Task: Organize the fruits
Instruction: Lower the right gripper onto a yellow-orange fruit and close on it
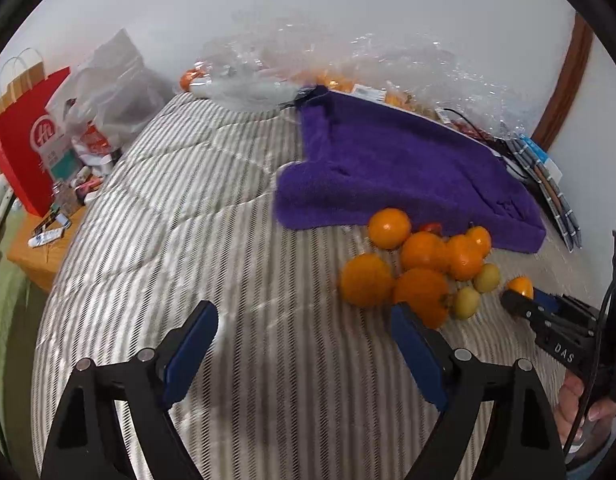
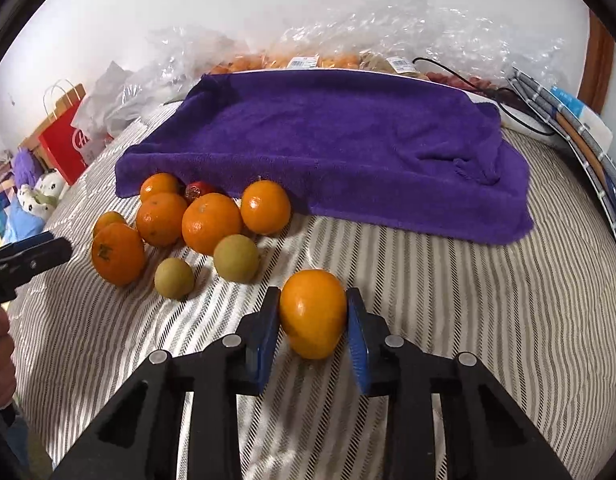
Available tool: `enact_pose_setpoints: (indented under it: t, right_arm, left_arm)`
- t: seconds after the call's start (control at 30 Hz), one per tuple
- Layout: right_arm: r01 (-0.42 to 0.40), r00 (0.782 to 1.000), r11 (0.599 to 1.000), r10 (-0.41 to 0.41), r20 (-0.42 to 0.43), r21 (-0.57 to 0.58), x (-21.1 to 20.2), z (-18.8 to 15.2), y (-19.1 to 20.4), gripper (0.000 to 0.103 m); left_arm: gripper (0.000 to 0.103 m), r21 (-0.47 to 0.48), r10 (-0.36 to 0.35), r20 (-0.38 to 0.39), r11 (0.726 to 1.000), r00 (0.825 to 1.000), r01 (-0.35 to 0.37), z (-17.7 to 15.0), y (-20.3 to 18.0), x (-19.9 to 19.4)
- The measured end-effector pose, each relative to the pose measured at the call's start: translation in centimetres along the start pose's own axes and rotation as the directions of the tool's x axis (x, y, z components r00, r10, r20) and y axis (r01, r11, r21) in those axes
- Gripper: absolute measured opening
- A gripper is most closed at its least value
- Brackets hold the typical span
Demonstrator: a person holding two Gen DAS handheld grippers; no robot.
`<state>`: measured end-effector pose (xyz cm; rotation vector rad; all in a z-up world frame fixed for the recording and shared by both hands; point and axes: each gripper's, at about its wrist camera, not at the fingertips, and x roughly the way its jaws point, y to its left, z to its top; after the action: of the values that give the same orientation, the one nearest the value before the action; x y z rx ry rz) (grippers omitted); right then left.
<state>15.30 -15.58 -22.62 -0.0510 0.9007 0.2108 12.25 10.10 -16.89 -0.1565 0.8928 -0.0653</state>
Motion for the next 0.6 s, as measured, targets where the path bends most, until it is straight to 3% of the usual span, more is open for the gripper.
enact_pose_setpoints:
  t: [0.13,0.3,0.47,0.6]
  right_arm:
    - [0.037,0.999,0.999,-0.037,0.013,0.023,-1.1,-1.2,-1.6,0.032]
    - [0.081,0.996,0.996,-0.082,0.031,0.029,-2.8,-2.6,-3.5,0.032]
    - [0.065,0.996,0.997,-0.068,0.058,0.052,-3.1,-3.5,-4.3,0.032]
    - [0.080,0.995,0.996,-0.082,0.063,0.040,-3.1,-3.5,-4.0,0.032]
  left_arm:
    - [0.075,0.018,-0.026,0.018,1.000,1.000,0.025,0.6,-1.0,0.7]
    - [0.061,-0.038,-0.087,0.006,0.995,0.996,0.087,1.5,-1.1,1.6]
    - [0.042,-0.110,-0.141,-0.034,0.985,0.989,0.136,1.9,-0.6,3.1]
    - [0.032,-0.113,-0.177,-0.037,0.979,0.983,0.172,1.9,-0.8,3.5]
